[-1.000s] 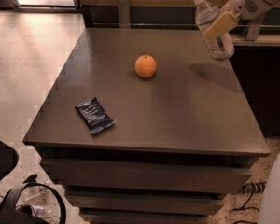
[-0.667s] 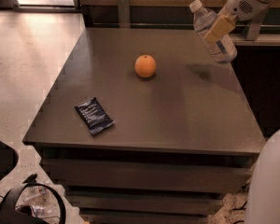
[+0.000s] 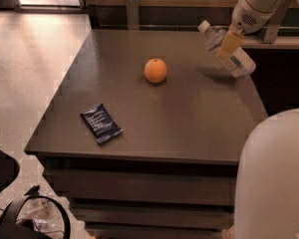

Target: Knock blue plastic bottle over

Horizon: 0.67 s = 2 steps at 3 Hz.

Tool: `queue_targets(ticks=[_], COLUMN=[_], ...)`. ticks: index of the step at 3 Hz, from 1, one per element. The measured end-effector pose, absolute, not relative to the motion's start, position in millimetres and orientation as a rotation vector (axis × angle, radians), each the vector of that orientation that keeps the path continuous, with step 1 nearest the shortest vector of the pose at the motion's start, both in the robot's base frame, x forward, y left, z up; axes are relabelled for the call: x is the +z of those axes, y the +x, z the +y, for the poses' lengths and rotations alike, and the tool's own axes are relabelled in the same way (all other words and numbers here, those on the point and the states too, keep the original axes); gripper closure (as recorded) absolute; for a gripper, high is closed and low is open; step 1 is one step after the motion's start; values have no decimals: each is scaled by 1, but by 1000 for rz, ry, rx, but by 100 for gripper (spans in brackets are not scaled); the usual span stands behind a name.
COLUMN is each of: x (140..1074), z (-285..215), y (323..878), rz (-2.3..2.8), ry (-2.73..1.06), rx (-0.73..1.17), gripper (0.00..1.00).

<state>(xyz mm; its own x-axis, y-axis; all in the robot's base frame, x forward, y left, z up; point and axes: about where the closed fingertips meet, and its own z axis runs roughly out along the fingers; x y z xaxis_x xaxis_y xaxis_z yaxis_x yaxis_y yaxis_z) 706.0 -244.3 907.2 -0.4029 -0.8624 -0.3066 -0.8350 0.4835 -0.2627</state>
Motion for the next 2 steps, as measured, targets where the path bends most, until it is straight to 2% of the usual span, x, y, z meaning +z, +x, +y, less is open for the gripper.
queue_targets(ticks=[2], x=[865], z=[-245], y=[724], rz=[2455], ry=[-1456], rx=[-115], gripper=[100])
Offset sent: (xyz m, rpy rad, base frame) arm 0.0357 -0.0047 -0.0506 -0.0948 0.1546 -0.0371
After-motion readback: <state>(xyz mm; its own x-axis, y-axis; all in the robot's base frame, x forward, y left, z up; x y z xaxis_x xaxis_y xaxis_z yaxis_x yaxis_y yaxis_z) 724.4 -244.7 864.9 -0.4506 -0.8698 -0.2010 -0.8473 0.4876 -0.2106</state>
